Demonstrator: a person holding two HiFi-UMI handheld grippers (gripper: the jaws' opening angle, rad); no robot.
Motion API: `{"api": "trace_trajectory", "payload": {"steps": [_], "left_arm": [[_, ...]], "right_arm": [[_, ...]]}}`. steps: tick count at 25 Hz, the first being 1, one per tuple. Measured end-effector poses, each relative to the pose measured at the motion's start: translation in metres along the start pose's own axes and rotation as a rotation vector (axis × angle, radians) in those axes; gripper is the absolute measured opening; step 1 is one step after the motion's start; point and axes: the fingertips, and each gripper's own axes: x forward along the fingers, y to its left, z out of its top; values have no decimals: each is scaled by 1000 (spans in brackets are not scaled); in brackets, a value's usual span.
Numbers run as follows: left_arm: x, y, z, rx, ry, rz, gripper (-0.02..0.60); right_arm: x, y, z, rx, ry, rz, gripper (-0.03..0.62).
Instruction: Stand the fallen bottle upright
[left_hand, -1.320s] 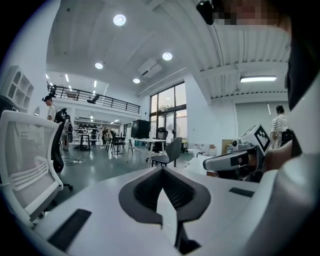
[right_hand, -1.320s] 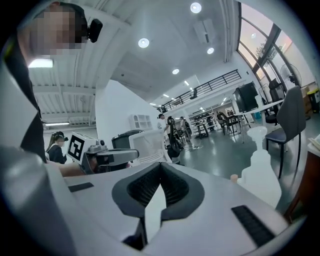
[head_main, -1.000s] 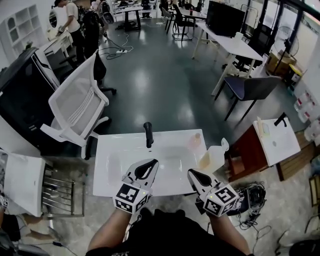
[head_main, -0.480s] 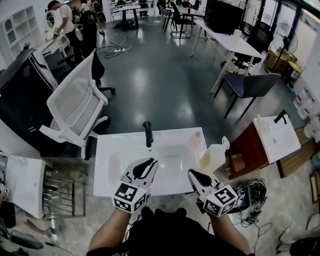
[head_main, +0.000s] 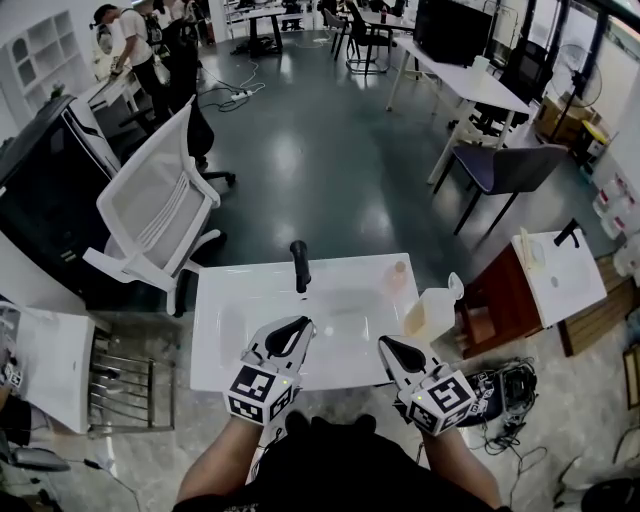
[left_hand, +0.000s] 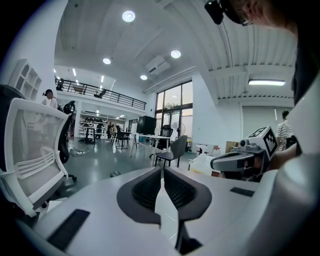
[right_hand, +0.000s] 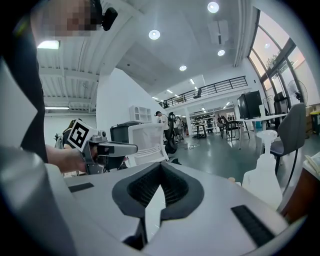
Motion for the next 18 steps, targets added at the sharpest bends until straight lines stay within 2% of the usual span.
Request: {"api": "trace_trajectory", "payload": {"steps": [18], "left_arm": [[-5, 16, -5, -14, 29, 55, 34]], "right_arm": [[4, 0, 7, -9, -4, -8, 11]]}}
